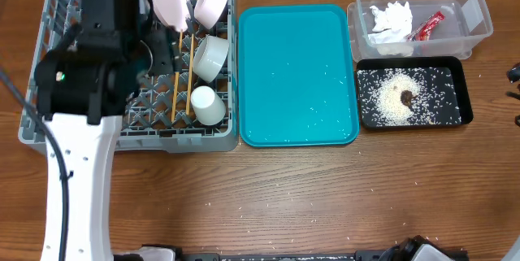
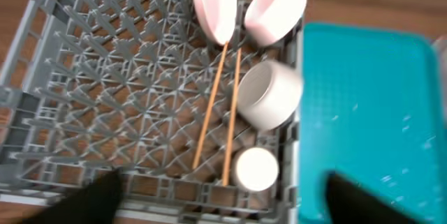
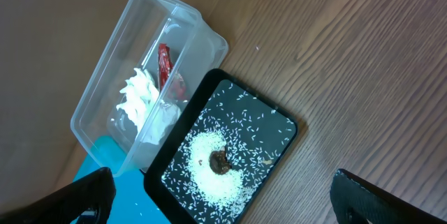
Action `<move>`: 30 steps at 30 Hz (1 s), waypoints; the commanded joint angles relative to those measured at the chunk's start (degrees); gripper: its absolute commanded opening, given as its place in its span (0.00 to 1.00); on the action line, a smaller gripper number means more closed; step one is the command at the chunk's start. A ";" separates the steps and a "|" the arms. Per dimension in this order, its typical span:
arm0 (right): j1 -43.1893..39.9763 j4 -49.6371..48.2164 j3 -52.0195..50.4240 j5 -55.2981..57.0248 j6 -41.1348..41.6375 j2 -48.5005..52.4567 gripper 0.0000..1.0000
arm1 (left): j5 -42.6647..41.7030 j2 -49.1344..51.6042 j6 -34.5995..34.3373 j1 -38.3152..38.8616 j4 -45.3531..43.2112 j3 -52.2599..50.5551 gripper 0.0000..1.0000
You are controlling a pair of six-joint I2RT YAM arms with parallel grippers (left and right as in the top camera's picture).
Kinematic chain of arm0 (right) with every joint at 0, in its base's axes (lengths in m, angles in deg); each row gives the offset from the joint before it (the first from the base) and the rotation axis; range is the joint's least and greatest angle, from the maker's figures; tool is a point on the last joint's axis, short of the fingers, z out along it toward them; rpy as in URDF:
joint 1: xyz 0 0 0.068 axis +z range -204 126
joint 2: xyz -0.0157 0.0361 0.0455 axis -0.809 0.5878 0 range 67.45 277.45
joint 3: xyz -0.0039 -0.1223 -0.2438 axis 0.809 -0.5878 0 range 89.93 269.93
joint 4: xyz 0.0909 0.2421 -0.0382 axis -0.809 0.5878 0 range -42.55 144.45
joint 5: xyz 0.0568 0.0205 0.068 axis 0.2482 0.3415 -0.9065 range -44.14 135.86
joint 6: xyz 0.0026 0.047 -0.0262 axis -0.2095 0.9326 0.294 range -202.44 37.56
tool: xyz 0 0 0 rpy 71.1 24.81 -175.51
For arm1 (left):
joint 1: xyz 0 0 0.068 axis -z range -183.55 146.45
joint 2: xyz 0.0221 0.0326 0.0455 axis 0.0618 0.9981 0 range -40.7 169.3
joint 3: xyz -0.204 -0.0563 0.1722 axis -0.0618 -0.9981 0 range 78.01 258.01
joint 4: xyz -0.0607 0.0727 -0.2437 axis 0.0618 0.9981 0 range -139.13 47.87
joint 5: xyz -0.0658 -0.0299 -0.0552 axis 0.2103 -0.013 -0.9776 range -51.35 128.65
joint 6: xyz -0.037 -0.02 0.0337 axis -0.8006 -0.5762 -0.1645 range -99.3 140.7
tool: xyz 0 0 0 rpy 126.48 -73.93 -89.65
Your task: Sort waste into correct bins and load items into the dishwasher
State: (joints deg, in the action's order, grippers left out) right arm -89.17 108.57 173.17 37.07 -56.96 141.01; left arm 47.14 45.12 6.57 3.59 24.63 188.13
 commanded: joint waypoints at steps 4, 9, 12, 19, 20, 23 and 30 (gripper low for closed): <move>-0.04 -0.33 1.36 -0.26 0.17 -0.13 1.00 | -3.65 1.03 -7.32 0.28 -0.42 0.66 1.00; -0.04 -0.33 1.36 -0.26 0.20 -0.13 1.00 | -3.65 1.05 -7.32 0.28 -0.31 0.66 1.00; 0.26 -0.33 1.36 -0.26 0.20 -0.55 1.00 | -3.65 1.07 -7.32 0.28 -0.31 0.66 1.00; 21.99 -2.36 1.09 6.38 -0.46 -10.47 1.00 | -3.65 1.07 -7.32 0.28 -0.31 0.66 1.00; 24.81 -2.60 1.07 8.87 -0.44 -11.67 1.00 | -3.65 1.07 -7.32 0.28 -0.31 0.66 1.00; 33.77 -10.29 -3.41 16.61 -0.42 -18.10 1.00 | -3.65 1.07 -7.32 0.28 -0.31 0.66 1.00; 35.60 -37.64 -28.98 17.73 0.46 -34.07 1.00 | -3.65 1.05 -7.32 0.28 -0.28 0.66 1.00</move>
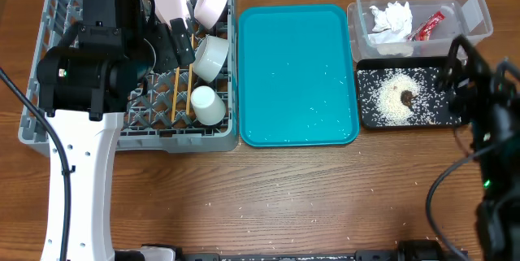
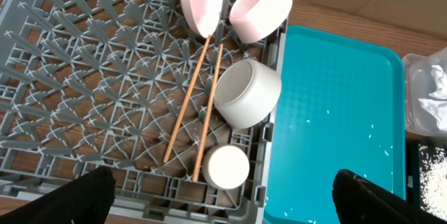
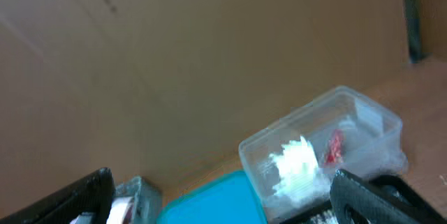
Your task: Sort waste into correct bins and load items into the dishwasher
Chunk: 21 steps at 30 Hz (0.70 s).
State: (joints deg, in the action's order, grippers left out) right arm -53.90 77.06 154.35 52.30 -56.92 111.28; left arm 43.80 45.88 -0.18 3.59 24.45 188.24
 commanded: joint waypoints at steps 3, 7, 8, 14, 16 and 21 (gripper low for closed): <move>0.33 -14.45 -22.64 2.49 0.42 -10.64 1.00 | -0.31 0.28 -0.57 0.28 -0.13 0.55 1.00; 0.33 -23.45 -38.60 1.84 0.44 -19.65 1.00 | -0.31 0.31 -0.57 0.28 -0.13 0.55 1.00; 0.33 -24.50 -40.17 1.84 0.44 -20.72 1.00 | -0.31 0.31 -0.57 0.28 -0.13 0.55 1.00; 0.33 -32.20 -54.64 1.62 0.42 -32.04 1.00 | -0.31 0.31 -0.57 0.28 -0.13 0.55 1.00; 0.33 -32.35 -57.24 1.44 0.37 -35.26 1.00 | -0.31 0.31 -0.57 0.28 -0.13 0.55 1.00; 0.35 -31.87 -61.05 0.90 0.39 -38.95 1.00 | -0.31 0.31 -0.57 0.28 -0.13 0.55 1.00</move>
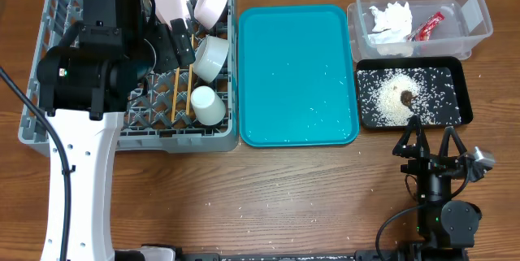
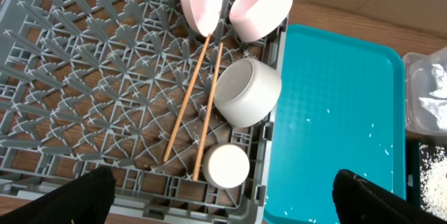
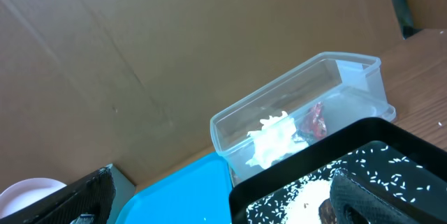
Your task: Sort waste into correct bins and load items into the dishwasher
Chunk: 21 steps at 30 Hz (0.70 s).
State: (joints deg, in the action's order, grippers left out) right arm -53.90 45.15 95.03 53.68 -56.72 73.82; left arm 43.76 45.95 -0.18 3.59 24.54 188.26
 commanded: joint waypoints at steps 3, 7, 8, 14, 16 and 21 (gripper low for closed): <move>0.79 1.46 -3.15 -0.85 0.17 -2.82 1.00 | -0.26 0.24 -0.57 0.28 -0.22 0.52 1.00; 1.46 5.57 -4.66 -1.03 0.17 -5.79 1.00 | -0.26 0.24 -0.57 0.28 -0.22 0.52 1.00; 1.46 6.69 -4.66 -1.11 0.13 -6.29 1.00 | -0.26 0.24 -0.57 0.28 -0.22 0.52 1.00; 1.57 6.69 -4.66 -2.56 -0.68 -6.25 1.00 | -0.26 0.24 -0.57 0.28 -0.22 0.52 1.00; 1.55 6.64 -4.66 -2.54 -0.68 -6.23 1.00 | -0.26 0.24 -0.57 0.28 -0.22 0.52 1.00; 1.55 6.64 -4.66 -2.54 -0.68 -6.21 1.00 | -0.26 0.24 -0.57 0.28 -0.22 0.52 1.00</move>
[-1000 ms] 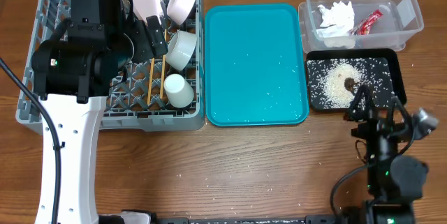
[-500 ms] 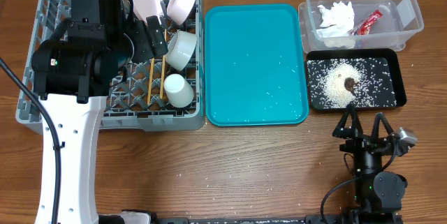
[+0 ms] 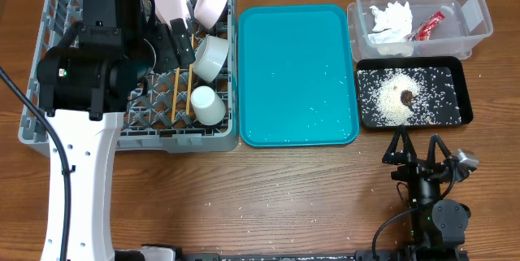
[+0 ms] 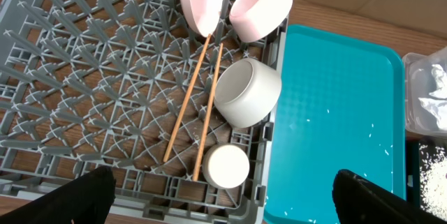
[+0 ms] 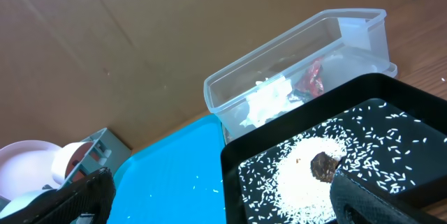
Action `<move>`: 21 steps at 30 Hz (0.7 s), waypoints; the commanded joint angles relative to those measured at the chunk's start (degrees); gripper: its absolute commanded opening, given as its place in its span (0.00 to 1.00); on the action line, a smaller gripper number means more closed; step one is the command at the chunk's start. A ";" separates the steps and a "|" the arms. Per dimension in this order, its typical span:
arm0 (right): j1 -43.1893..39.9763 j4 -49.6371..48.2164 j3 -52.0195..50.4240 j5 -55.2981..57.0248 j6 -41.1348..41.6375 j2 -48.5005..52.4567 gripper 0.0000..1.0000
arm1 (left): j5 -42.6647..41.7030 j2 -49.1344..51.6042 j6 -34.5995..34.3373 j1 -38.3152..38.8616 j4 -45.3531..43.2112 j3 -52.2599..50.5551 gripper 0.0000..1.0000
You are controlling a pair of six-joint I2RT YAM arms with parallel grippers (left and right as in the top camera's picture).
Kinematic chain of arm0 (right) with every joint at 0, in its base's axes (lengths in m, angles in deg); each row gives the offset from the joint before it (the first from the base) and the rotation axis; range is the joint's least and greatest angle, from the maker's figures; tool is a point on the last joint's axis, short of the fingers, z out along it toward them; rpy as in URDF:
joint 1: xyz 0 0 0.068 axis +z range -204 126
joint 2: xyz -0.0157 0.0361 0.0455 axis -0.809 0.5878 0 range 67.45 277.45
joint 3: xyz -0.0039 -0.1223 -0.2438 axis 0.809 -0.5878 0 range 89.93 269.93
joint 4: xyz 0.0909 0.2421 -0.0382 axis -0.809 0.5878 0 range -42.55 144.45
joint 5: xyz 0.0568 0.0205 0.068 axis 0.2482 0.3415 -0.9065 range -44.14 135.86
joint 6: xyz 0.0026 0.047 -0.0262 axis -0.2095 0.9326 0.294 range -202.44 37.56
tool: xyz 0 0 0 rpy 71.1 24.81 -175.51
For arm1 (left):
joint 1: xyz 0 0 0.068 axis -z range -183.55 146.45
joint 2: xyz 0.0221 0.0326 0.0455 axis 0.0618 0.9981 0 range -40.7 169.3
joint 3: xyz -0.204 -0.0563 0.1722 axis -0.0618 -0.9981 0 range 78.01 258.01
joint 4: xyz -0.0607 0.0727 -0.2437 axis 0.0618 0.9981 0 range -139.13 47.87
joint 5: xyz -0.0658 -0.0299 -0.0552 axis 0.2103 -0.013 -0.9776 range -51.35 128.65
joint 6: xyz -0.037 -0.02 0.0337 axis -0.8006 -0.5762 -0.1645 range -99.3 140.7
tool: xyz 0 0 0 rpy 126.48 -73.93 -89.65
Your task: Sort waste into correct bins and load items into the dishwasher
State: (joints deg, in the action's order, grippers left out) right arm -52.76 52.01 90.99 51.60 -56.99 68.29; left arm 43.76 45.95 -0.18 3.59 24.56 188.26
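The grey dish rack (image 3: pixel 49 123) holds a pink plate (image 4: pixel 201 1), a pink bowl (image 4: pixel 260 9), two white cups (image 4: pixel 246 93) and a pair of chopsticks (image 4: pixel 188 105). My left gripper (image 4: pixel 223 203) hangs open above the rack's near right part with nothing between its fingers. The clear bin (image 3: pixel 479 13) holds a white tissue (image 3: pixel 390 19) and a red wrapper (image 3: pixel 428 25). The black tray (image 3: pixel 461 90) carries rice (image 3: pixel 394 102) and a brown scrap. My right gripper (image 3: pixel 418 150) stands open just in front of the black tray, pointing at it.
A teal tray (image 3: pixel 296 74) with a few stray rice grains lies between the rack and the bins. Rice grains are scattered on the wooden table in front. A brown cardboard wall (image 5: pixel 140 28) rises behind the bins.
My right gripper has shifted slightly left and nearer the table's front edge, and its view shows more of the black tray. The left arm and the rack's contents are unchanged.
At first my right arm was off the right edge, looking down on the bins, and my left gripper was open over the rack. Then the right arm stood beside the black tray. Later it was in front of that tray, where it is now, still open.
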 commanded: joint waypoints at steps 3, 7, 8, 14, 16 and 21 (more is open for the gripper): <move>0.42 -0.22 -0.61 -0.46 -0.42 -0.68 1.00 | -0.26 0.24 -0.57 0.28 -0.24 0.52 1.00; 0.42 -0.22 -0.61 -0.46 -0.42 -0.68 1.00 | -0.26 0.24 -0.57 0.28 -0.24 0.52 1.00; 0.42 -0.22 -0.61 -0.46 -0.42 -0.68 1.00 | -0.26 0.24 -0.57 0.28 -0.24 0.52 1.00; 0.42 -0.22 -0.61 -0.46 -0.42 -0.68 1.00 | -0.26 0.24 -0.57 0.28 -0.24 0.52 1.00; 0.42 -0.22 -0.61 -0.46 -0.42 -0.68 1.00 | -0.13 0.24 -0.52 0.28 -0.28 0.52 1.00; 0.42 -0.22 -0.61 -0.46 -0.42 -0.68 1.00 | 2.58 -3.17 1.16 0.17 -1.90 -0.66 1.00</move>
State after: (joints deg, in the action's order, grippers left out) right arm -52.76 51.99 90.99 51.58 -56.99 68.29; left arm 44.41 45.88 -0.14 3.59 24.96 188.24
